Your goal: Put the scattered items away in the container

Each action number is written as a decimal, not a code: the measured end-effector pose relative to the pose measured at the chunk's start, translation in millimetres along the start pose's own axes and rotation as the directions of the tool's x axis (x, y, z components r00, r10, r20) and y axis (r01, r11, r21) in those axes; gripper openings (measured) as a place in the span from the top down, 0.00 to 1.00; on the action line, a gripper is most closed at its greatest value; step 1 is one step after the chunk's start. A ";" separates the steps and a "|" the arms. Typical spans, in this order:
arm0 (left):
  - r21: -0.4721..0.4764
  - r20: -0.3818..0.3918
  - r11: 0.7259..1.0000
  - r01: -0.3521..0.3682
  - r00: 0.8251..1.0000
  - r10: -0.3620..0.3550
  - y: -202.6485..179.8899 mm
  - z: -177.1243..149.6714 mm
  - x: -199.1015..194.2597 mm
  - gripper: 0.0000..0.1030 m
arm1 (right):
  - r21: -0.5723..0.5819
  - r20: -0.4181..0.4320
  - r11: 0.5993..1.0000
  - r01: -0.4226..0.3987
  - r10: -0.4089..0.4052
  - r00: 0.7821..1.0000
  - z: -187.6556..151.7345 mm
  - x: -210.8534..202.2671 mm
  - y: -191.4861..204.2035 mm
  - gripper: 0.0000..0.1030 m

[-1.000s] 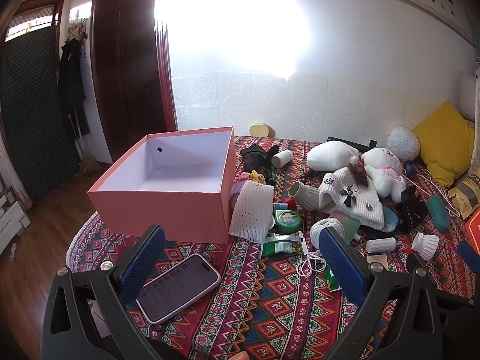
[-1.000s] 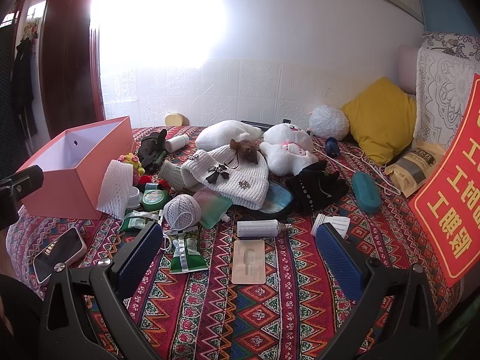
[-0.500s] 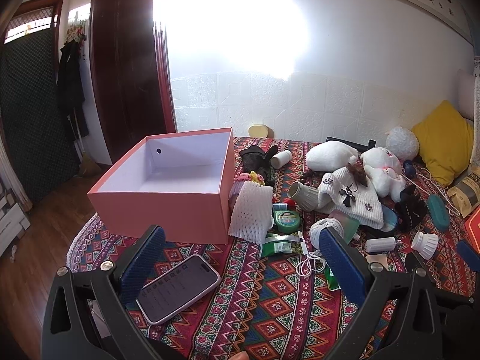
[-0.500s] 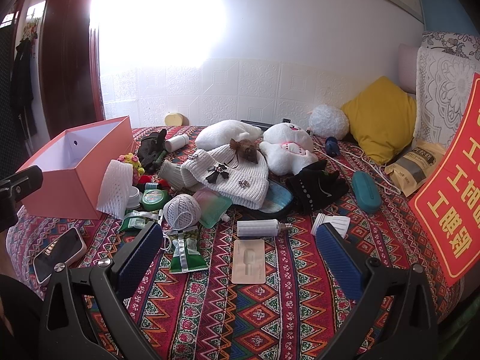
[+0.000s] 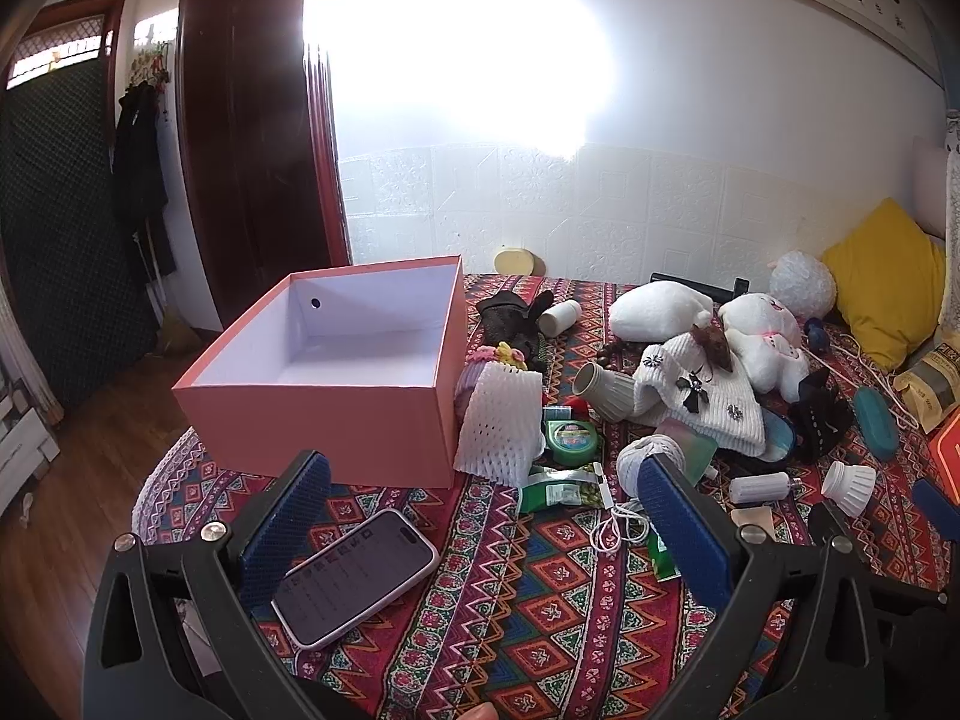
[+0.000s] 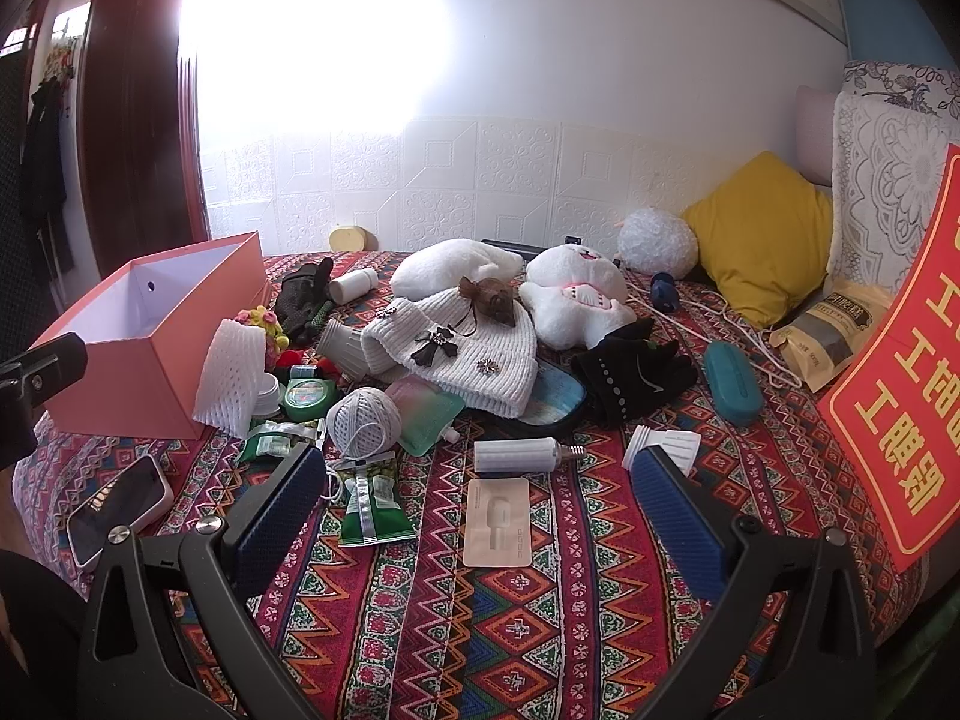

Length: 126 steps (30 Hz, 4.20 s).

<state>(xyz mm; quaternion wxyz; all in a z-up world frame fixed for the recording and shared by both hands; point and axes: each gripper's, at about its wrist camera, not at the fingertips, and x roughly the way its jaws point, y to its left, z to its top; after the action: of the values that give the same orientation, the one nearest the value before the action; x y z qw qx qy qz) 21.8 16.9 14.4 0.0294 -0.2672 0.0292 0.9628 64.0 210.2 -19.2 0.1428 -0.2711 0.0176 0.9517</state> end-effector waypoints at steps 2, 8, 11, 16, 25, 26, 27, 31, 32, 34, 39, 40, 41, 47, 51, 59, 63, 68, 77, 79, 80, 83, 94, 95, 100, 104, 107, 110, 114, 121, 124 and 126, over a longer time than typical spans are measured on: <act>-0.001 0.001 1.000 0.002 1.000 -0.002 0.0 -0.5 -0.2 0.00 | -0.001 0.000 1.000 -0.001 0.001 1.000 -0.3 0.2 0.1 0.01; 0.003 0.004 1.000 0.012 1.000 -0.012 -1.4 -1.1 -0.6 0.00 | 0.002 -0.001 1.000 0.001 -0.001 1.000 -0.4 0.5 -0.4 0.01; 0.002 0.005 1.000 0.016 1.000 -0.016 -1.9 -0.3 -0.1 0.00 | 0.010 -0.005 1.000 0.003 -0.003 1.000 -1.3 1.3 -2.0 0.01; -0.015 -0.026 0.994 0.107 0.994 -0.107 -2.2 1.5 4.7 0.00 | 0.018 -0.005 1.000 0.009 -0.009 1.000 -2.5 1.5 -5.5 0.01; -0.100 0.028 0.989 0.105 0.994 -0.103 14.4 4.7 11.4 0.00 | 0.053 0.003 0.998 0.016 -0.016 1.000 -2.3 -2.0 -19.4 0.01; -0.087 0.025 0.992 0.088 0.996 -0.086 16.9 5.9 10.4 0.00 | 0.057 0.008 0.998 0.016 -0.016 1.000 -1.9 -3.1 -21.2 0.01; -0.079 0.023 0.995 0.065 0.998 -0.063 19.9 7.0 9.2 0.00 | 0.060 0.014 0.998 0.013 -0.014 1.000 -1.8 -5.3 -22.6 0.01; -0.121 0.043 0.989 0.084 0.996 -0.079 39.8 9.0 3.5 0.00 | 0.067 0.029 0.998 0.003 -0.005 1.000 -0.6 -10.4 -28.1 0.01; -0.127 0.056 0.988 0.089 0.995 -0.082 44.3 9.6 1.4 0.00 | 0.069 0.033 0.998 0.003 -0.005 0.999 -0.7 -12.0 -29.6 0.01; -0.116 0.080 0.991 0.068 0.995 -0.059 49.9 10.7 -1.3 0.00 | 0.072 0.040 0.997 0.001 -0.004 0.999 -1.2 -15.1 -33.6 0.01; -0.088 0.020 0.991 0.097 0.995 -0.095 44.5 2.8 8.8 0.00 | 0.110 0.051 0.994 0.013 -0.019 0.999 -4.7 -19.2 -53.7 0.01; -0.083 0.004 0.990 0.114 0.993 -0.114 39.2 -0.4 10.3 0.00 | 0.129 0.041 0.991 0.022 -0.028 0.999 -5.5 -17.7 -59.8 0.01; -0.072 -0.010 0.988 0.134 0.991 -0.135 32.3 -3.6 10.9 0.00 | 0.147 0.038 0.989 0.023 -0.029 0.999 -6.5 -16.6 -65.9 0.01; 0.008 -0.104 0.969 0.247 0.964 -0.245 -26.9 -14.1 17.5 0.00 | 0.226 0.004 0.971 0.082 -0.086 0.996 -21.3 0.5 -102.3 0.01; 0.087 -0.102 0.963 0.256 0.964 -0.247 -61.6 -4.7 20.6 0.00 | 0.240 -0.003 0.966 0.090 -0.092 0.996 -21.4 9.3 -115.4 0.01; 0.101 -0.054 0.958 0.269 0.963 -0.265 -103.7 42.5 46.1 0.00 | 0.069 -0.212 0.992 0.103 -0.086 0.974 29.5 87.1 -128.1 0.01; 0.077 -0.097 0.953 0.293 0.954 -0.285 -110.6 23.2 74.4 0.00 | 0.076 -0.260 0.976 0.203 -0.177 0.949 12.8 113.8 -143.1 0.01; 0.088 -0.233 0.957 0.275 0.940 -0.249 -125.9 -4.1 129.2 0.00 | 0.178 -0.402 0.972 0.150 -0.067 0.913 -22.6 142.2 -158.7 0.01; 0.129 -0.325 0.957 0.260 0.923 -0.207 -152.8 -19.5 184.8 0.04 | 0.139 -0.457 0.974 0.180 -0.098 0.884 -28.2 178.1 -160.3 0.01; 0.115 -0.350 0.961 0.250 0.916 -0.197 -154.4 -21.4 196.9 0.08 | 0.142 -0.471 0.974 0.179 -0.093 0.877 -29.9 183.9 -161.2 0.01; 0.107 -0.366 0.963 0.248 0.910 -0.194 -155.0 -22.8 203.1 0.09 | 0.141 -0.472 0.972 0.186 -0.099 0.876 -30.9 185.7 -161.6 0.01; 0.100 -0.427 0.967 0.234 0.888 -0.171 -157.9 -29.0 221.8 0.26 | 0.159 -0.486 0.968 0.195 -0.096 0.869 -35.3 192.3 -162.6 0.04; 0.021 -0.464 0.976 0.217 0.867 -0.183 -137.2 -25.3 227.8 0.39 | 0.277 -0.440 0.959 0.067 0.064 0.896 -34.7 188.7 -168.8 0.92; 0.018 -0.459 0.974 0.225 0.868 -0.192 -136.6 -24.0 223.3 0.39 | 0.287 -0.430 0.956 0.060 0.073 0.900 -33.6 186.2 -170.7 0.93; 0.034 -0.402 0.965 0.260 0.887 -0.225 -133.8 -16.2 193.3 0.39 | 0.311 -0.383 0.950 0.028 0.099 0.918 -24.9 173.0 -171.2 0.96; 0.025 -0.383 0.957 0.288 0.887 -0.257 -127.1 -10.5 174.7 0.39 | 0.301 -0.347 0.954 -0.012 0.121 0.930 -19.2 160.8 -164.3 0.97; 0.011 -0.369 0.954 0.298 0.888 -0.273 -118.9 -3.3 163.9 0.39 | 0.299 -0.319 0.953 -0.056 0.155 0.935 -15.1 150.7 -157.2 0.98; -0.006 -0.352 0.951 0.309 0.889 -0.291 -109.3 5.1 154.7 0.39 | 0.287 -0.281 0.951 -0.117 0.200 0.939 -8.3 136.4 -142.1 0.98; -0.013 -0.350 0.949 0.314 0.888 -0.299 -96.1 7.3 143.9 0.39 | 0.264 -0.241 0.944 -0.196 0.261 0.935 0.7 121.1 -114.6 0.98; 0.007 -0.333 0.950 0.311 0.897 -0.291 -67.4 7.4 125.8 0.39 | 0.215 -0.213 0.923 -0.318 0.362 0.907 4.6 96.6 -59.4 0.98; -0.009 -0.280 0.956 0.294 0.917 -0.284 -42.8 18.3 113.7 0.39 | 0.216 -0.203 0.902 -0.372 0.415 0.887 5.9 86.6 -37.4 0.98; -0.029 -0.236 0.961 0.275 0.932 -0.274 -23.3 28.4 107.1 0.39 | 0.210 -0.190 0.886 -0.414 0.452 0.872 11.4 79.3 -19.9 0.98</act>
<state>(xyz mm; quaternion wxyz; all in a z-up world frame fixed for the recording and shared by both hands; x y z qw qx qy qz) -82.7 46.5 -17.5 0.1604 -0.3821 -0.0029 0.9101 -0.7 251.3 -49.9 -0.0561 -0.3574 0.1720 0.9163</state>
